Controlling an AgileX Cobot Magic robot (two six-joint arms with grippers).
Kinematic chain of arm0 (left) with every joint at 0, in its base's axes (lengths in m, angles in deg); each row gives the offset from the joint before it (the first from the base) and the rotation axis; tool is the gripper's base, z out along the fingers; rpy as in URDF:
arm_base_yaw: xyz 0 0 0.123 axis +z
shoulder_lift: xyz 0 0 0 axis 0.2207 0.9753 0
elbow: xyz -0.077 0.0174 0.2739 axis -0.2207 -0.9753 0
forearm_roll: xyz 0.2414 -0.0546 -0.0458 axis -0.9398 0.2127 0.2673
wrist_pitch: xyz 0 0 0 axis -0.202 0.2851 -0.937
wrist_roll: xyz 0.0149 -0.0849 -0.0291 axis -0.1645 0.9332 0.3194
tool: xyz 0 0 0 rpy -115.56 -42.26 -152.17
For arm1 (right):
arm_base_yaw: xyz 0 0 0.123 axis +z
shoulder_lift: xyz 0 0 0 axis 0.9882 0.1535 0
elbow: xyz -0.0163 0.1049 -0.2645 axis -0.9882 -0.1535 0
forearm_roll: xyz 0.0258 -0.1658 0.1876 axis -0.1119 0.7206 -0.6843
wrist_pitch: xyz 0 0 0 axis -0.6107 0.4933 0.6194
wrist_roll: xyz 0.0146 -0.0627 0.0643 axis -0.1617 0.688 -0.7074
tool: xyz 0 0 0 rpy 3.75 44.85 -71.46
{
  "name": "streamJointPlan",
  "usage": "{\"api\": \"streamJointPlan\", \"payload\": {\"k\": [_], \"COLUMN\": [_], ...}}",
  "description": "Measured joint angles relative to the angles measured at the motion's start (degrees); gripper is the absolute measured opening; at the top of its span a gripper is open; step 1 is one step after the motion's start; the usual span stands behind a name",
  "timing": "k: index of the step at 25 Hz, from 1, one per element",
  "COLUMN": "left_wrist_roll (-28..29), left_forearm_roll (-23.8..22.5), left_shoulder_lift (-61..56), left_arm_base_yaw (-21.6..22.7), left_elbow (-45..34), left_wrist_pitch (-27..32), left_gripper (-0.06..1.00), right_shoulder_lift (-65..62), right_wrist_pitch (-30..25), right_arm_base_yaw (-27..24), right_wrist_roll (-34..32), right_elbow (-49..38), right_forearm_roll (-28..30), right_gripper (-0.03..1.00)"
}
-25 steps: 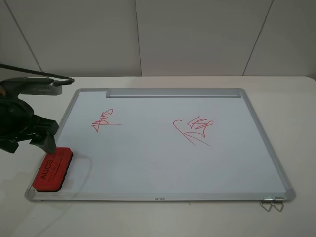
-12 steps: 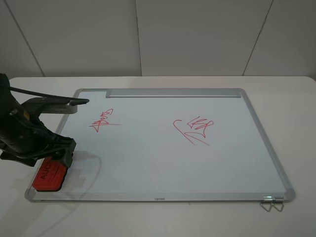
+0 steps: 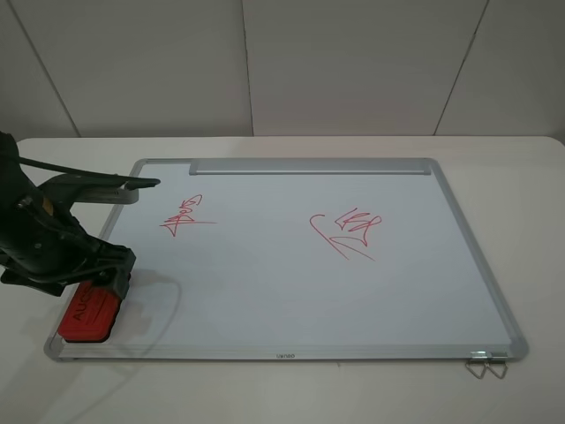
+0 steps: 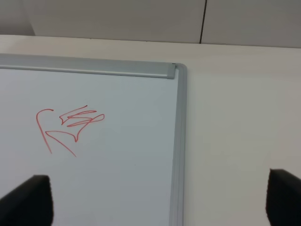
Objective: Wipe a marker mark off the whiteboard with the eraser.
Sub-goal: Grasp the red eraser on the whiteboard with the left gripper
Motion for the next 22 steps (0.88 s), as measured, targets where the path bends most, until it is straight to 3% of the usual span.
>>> {"api": "streamJointPlan", "payload": {"k": [5,22], "left_wrist_roll": [0.0,-0.2], "left_forearm_roll": [0.1,0.5], "left_shoulder_lift": [0.0,4.9], "left_arm_base_yaw": [0.0,0.0], "left_elbow": [-2.2,-2.6], "left_wrist_pitch": [-3.8,-8.3], "left_gripper": [0.77,0.76], "right_shoulder_lift": [0.0,0.0], "right_wrist_pitch": [0.0,0.0], "right_arm_base_yaw": [0.0,0.0], "right_wrist_roll": [0.0,0.0], "right_elbow": [0.0,0.0], "right_forearm_roll": [0.0,0.0], "right_gripper": [0.83,0.83]}}
